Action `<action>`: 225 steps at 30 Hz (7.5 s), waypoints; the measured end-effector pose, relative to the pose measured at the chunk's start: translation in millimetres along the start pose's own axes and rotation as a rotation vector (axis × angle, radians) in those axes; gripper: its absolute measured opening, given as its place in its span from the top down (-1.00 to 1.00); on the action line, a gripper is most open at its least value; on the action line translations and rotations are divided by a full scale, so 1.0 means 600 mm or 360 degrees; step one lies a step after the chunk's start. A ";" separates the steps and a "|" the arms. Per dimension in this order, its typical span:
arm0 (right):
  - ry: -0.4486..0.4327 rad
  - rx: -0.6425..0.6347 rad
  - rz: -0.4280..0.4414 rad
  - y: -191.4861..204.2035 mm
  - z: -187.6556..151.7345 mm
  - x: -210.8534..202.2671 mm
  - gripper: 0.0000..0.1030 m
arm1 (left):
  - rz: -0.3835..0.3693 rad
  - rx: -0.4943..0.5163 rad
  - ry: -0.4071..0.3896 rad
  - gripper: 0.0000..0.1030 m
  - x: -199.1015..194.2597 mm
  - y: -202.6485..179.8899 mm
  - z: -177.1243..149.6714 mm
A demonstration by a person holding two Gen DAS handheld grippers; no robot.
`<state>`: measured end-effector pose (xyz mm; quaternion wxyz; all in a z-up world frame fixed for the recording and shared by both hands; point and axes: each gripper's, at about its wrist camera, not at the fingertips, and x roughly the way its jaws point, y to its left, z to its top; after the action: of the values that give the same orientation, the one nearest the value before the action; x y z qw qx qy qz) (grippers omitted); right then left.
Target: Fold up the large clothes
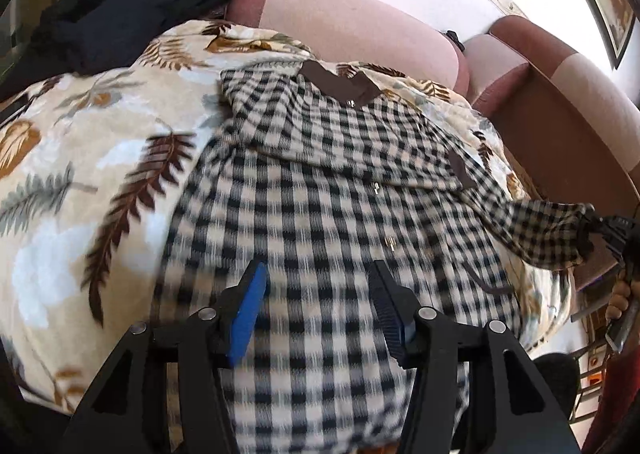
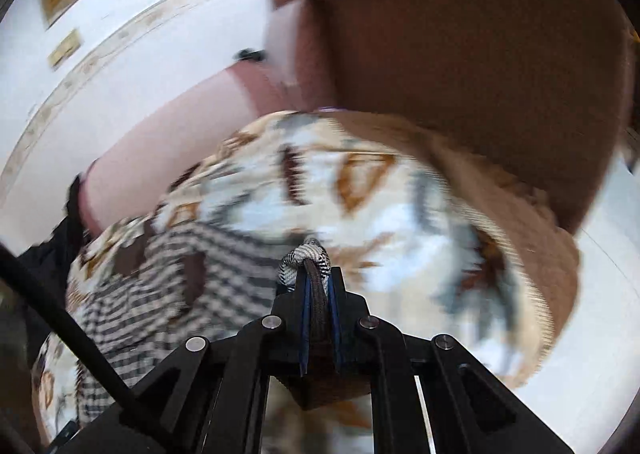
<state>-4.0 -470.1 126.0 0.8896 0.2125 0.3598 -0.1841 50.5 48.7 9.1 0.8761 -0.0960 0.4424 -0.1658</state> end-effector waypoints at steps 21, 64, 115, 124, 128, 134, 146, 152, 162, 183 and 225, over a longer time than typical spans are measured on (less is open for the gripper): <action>0.0771 -0.0431 0.0769 0.508 -0.175 0.369 0.53 | -0.0181 -0.0256 -0.0061 -0.14 0.110 0.103 0.118; 0.0383 -0.0284 0.0633 0.326 -0.062 0.337 0.01 | 0.0256 -0.0015 0.0283 0.74 0.282 0.118 0.327; 0.0307 -0.0061 0.0242 0.175 0.000 0.358 0.48 | 0.0222 -0.0098 0.0063 -0.44 0.177 0.091 0.209; 0.0501 -0.0383 0.0392 0.236 -0.098 0.403 -0.04 | 0.0225 -0.0127 0.0021 -0.44 0.146 0.094 0.137; 0.0472 -0.0400 0.0324 0.241 -0.093 0.391 0.66 | 0.0216 -0.0120 0.0003 -0.44 0.149 0.101 0.126; 0.0467 -0.0386 0.0117 0.217 -0.082 0.397 0.78 | 0.0182 -0.0144 0.0014 -0.44 0.152 0.118 0.129; 0.0090 -0.0261 0.0128 0.232 -0.042 0.327 0.41 | 0.0118 -0.0109 -0.0184 -0.44 0.169 0.096 0.205; 0.0285 -0.0452 0.0339 0.325 -0.084 0.380 0.41 | 0.0268 -0.0137 -0.0050 -0.44 0.251 0.121 0.222; 0.0231 -0.0750 0.0093 0.349 -0.115 0.390 0.05 | 0.0248 -0.0062 0.0014 -0.44 0.223 0.106 0.212; 0.0713 0.0221 0.0635 0.045 -0.178 0.304 -0.10 | -0.0212 -0.0347 0.0206 -0.43 0.104 0.182 0.021; 0.0827 0.0212 0.0862 0.042 -0.439 0.109 0.49 | -0.0032 -0.0136 0.0235 0.71 -0.019 0.117 -0.229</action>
<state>-96.0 -325.6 -86.3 0.7693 0.3970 0.4915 0.0947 -52.3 115.4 -85.6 0.8345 -0.1253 0.5115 -0.1621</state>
